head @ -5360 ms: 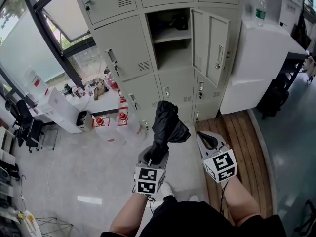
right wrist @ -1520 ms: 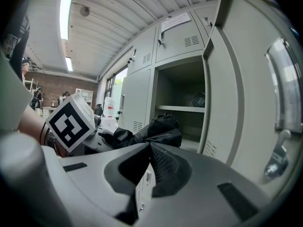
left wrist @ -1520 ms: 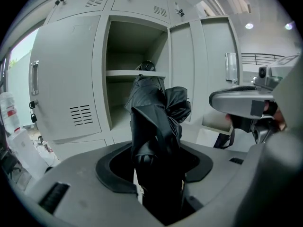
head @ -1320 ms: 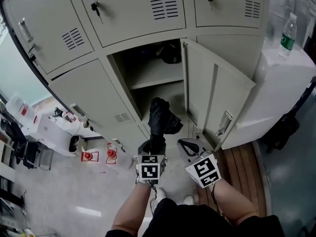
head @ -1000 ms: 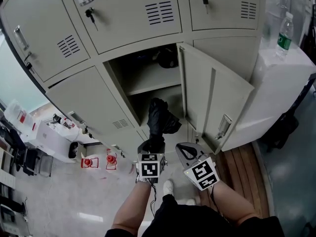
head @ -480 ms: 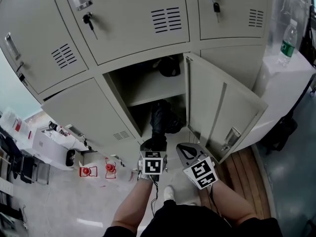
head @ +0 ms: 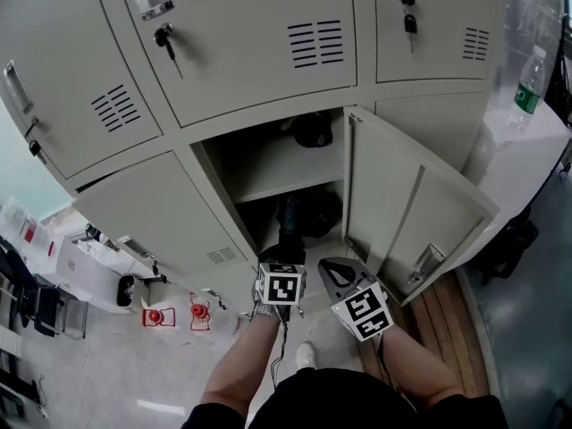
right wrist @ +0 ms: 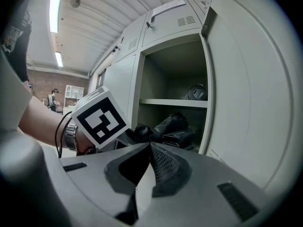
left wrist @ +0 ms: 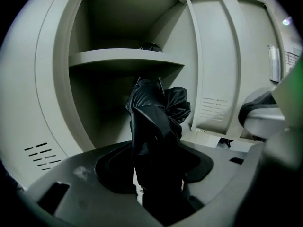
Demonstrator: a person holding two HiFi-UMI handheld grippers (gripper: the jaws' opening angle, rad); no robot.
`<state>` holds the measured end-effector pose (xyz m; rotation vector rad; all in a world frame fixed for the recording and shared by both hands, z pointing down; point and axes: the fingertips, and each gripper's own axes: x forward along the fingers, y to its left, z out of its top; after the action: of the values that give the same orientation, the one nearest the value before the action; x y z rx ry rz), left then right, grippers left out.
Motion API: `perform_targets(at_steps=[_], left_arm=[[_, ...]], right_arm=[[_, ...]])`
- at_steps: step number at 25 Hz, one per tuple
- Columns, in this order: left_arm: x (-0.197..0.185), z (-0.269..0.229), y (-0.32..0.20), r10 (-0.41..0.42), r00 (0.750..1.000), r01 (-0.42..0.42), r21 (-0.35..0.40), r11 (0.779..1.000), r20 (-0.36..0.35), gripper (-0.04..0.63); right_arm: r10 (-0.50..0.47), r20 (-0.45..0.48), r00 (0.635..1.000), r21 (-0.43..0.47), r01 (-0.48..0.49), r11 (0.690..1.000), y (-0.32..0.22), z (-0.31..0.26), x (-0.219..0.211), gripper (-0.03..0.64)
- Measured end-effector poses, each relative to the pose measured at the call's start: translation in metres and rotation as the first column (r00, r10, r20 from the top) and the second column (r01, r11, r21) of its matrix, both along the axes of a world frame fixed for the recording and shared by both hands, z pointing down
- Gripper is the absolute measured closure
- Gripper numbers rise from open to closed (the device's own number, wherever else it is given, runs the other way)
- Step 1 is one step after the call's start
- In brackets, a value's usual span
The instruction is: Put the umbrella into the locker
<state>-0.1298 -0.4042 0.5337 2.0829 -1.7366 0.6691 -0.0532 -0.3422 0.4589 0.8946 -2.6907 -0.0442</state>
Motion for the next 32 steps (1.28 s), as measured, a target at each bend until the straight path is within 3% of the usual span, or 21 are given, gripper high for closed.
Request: perform_targets(at_steps=[32], left_arm=[[-0.011,0.009,-0.104,0.028,0.998,-0.025,-0.043,0.999,0.061,0.37]], right_arm=[[0.052,-0.04,0.998,-0.008,-0.052,0.999,-0.038,0.008,0.002,0.563]])
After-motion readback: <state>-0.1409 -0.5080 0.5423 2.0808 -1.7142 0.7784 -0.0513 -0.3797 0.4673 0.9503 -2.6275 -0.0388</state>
